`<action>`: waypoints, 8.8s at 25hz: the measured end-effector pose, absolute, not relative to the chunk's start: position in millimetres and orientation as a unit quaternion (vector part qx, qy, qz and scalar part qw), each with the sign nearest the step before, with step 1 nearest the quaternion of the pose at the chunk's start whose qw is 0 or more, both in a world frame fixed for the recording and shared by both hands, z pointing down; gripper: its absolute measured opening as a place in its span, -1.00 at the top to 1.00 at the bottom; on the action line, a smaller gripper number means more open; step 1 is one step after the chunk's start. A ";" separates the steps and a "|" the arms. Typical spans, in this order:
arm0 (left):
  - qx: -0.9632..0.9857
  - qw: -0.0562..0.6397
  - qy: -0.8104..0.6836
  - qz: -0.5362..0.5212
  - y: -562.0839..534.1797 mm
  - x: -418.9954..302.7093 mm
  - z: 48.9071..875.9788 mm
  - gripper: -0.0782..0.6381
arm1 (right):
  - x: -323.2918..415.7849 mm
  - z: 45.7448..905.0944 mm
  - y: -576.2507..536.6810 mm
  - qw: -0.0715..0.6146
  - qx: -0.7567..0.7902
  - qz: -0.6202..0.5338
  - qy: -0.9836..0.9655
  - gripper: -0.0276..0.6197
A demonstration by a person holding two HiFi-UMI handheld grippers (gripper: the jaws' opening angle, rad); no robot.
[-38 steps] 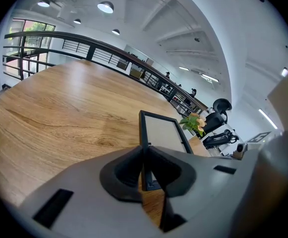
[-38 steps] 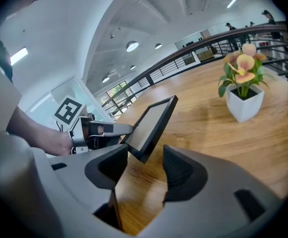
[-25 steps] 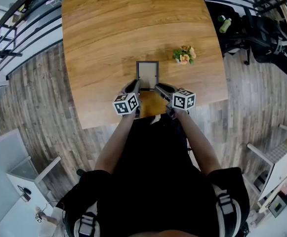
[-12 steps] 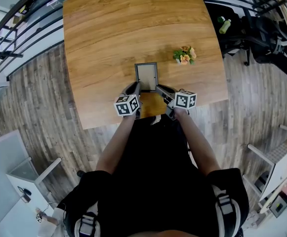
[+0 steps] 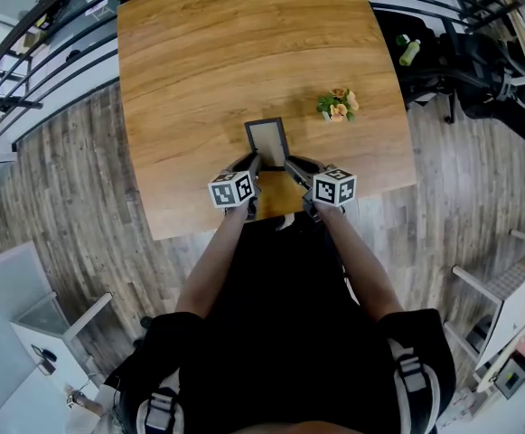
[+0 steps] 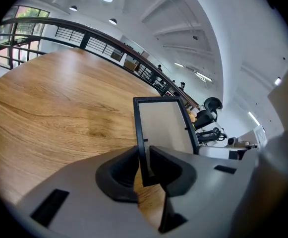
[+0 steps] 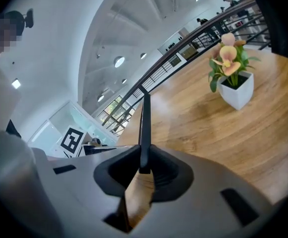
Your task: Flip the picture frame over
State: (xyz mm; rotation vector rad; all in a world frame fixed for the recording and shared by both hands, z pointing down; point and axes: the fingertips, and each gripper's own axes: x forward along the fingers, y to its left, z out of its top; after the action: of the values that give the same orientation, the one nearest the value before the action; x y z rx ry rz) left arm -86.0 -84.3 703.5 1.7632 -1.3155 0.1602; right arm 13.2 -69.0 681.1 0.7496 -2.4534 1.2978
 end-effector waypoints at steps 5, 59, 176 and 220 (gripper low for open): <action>0.715 0.447 -0.533 0.068 -87.1 -88.0 701.6 0.58 | 8.4 678.8 -73.1 0.160 0.271 0.399 -0.861 0.71; 0.657 0.558 -0.481 -0.157 -131.4 -65.9 640.7 0.48 | -1.4 653.1 -75.1 0.408 0.296 -0.165 -0.848 0.66; 0.779 0.419 -0.454 0.107 -124.4 -94.5 719.1 0.48 | 3.4 748.9 -112.8 0.246 0.248 0.357 -0.866 0.62; 0.759 0.360 -0.507 0.192 -137.3 -96.7 748.0 0.40 | 0.5 770.3 -126.2 0.352 0.275 0.259 -0.856 0.32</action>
State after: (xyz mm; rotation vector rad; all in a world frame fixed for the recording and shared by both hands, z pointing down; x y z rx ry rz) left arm -96.7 -137.3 748.0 1.9578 -1.3058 0.4953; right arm 0.5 -126.2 770.3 0.7127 -2.2167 0.6707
